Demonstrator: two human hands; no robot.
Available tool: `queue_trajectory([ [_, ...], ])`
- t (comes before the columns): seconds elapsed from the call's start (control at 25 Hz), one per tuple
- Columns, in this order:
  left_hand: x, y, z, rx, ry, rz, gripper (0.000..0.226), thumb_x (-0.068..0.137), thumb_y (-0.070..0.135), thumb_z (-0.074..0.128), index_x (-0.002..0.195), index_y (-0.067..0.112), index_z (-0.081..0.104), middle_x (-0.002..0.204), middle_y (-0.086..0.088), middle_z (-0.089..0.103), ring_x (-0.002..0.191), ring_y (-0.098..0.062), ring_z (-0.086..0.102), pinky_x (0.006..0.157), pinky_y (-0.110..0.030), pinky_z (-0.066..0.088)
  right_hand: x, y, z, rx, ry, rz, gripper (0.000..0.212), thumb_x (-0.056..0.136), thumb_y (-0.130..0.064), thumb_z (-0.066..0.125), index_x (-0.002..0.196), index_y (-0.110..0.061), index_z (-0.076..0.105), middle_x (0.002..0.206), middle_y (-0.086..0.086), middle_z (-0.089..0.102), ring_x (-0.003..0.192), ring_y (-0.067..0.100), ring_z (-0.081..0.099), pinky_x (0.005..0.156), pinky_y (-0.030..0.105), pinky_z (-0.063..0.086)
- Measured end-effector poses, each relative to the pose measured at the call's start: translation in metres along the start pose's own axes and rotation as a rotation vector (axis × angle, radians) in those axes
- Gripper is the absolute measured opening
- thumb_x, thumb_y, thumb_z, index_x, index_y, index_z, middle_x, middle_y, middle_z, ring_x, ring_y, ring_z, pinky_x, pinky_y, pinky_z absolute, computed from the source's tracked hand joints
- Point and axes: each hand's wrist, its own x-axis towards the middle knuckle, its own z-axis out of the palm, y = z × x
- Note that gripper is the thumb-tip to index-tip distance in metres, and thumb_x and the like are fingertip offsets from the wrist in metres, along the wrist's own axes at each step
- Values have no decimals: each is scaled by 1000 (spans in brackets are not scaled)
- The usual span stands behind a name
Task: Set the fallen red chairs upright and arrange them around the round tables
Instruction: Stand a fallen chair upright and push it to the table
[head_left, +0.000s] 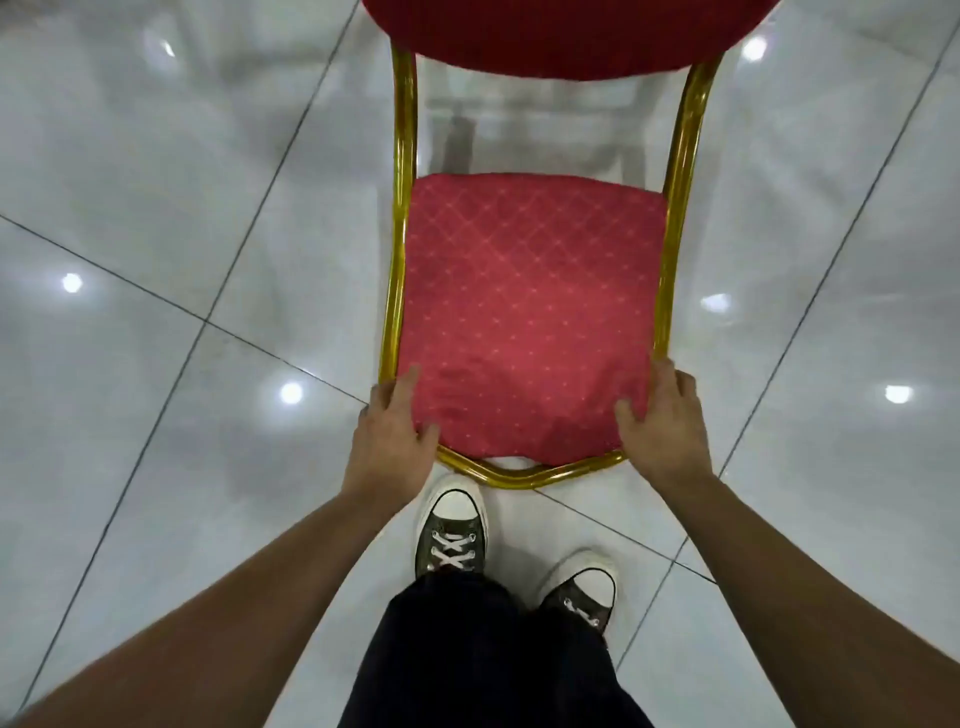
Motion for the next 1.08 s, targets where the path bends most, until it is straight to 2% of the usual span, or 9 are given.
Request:
queue_trajectory([
  [0.12, 40, -31, 32, -36, -5, -150, 72, 97, 23, 52, 157, 38, 14, 153, -18, 31, 133, -40, 42, 108, -58, 41, 25, 37, 35, 116, 31, 174, 71, 95, -35, 60, 154, -28, 22, 143, 18, 41, 125, 43, 50, 104, 56, 45],
  [0.24, 64, -44, 47, -196, -62, -286, 84, 96, 25, 54, 156, 48, -1, 146, -19, 41, 129, -38, 46, 108, -54, 42, 37, 57, 52, 281, -22, 304, 70, 95, -42, 62, 152, -24, 27, 141, 14, 50, 126, 38, 53, 105, 51, 45],
  [0.4, 69, -43, 44, -352, -32, -287, 89, 94, 26, 64, 152, 57, 5, 139, -12, 51, 114, -26, 56, 106, -46, 47, 51, 60, 49, 410, -46, 388, 69, 92, -52, 63, 145, -17, 36, 135, 8, 57, 121, 34, 58, 98, 44, 47],
  [0.52, 44, -29, 14, -383, -58, -259, 85, 94, 30, 66, 149, 62, 10, 138, -13, 50, 120, -31, 57, 109, -51, 45, 25, 47, 15, 391, 3, 376, 65, 93, -55, 61, 141, -17, 39, 127, 8, 59, 113, 33, 60, 90, 41, 48],
  [0.68, -31, 28, -69, -316, -32, -251, 77, 93, 43, 64, 150, 59, 15, 128, -13, 48, 118, -35, 56, 106, -52, 47, -43, 0, -81, 359, 80, 366, 54, 99, -54, 50, 138, -16, 42, 123, 13, 58, 109, 35, 59, 90, 43, 48],
  [0.8, -99, 92, -156, -250, 8, -217, 69, 94, 44, 63, 151, 51, 25, 120, -11, 41, 115, -37, 53, 104, -45, 46, -101, -52, -177, 332, 113, 317, 47, 104, -47, 40, 134, -11, 46, 120, 18, 57, 108, 38, 57, 87, 41, 45],
  [0.96, -168, 185, -267, -216, 94, -172, 57, 94, 43, 63, 145, 30, 41, 132, -16, 53, 121, -37, 53, 105, -49, 46, -160, -126, -308, 285, 158, 304, 43, 107, -35, 37, 125, -2, 56, 117, 22, 62, 107, 40, 59, 82, 35, 42],
  [1.08, -203, 253, -337, -162, 185, -171, 45, 96, 40, 61, 136, 20, 50, 128, -14, 62, 120, -37, 54, 105, -50, 44, -185, -172, -396, 287, 179, 348, 40, 106, -30, 40, 120, 1, 62, 117, 22, 65, 104, 39, 60, 79, 33, 41],
])
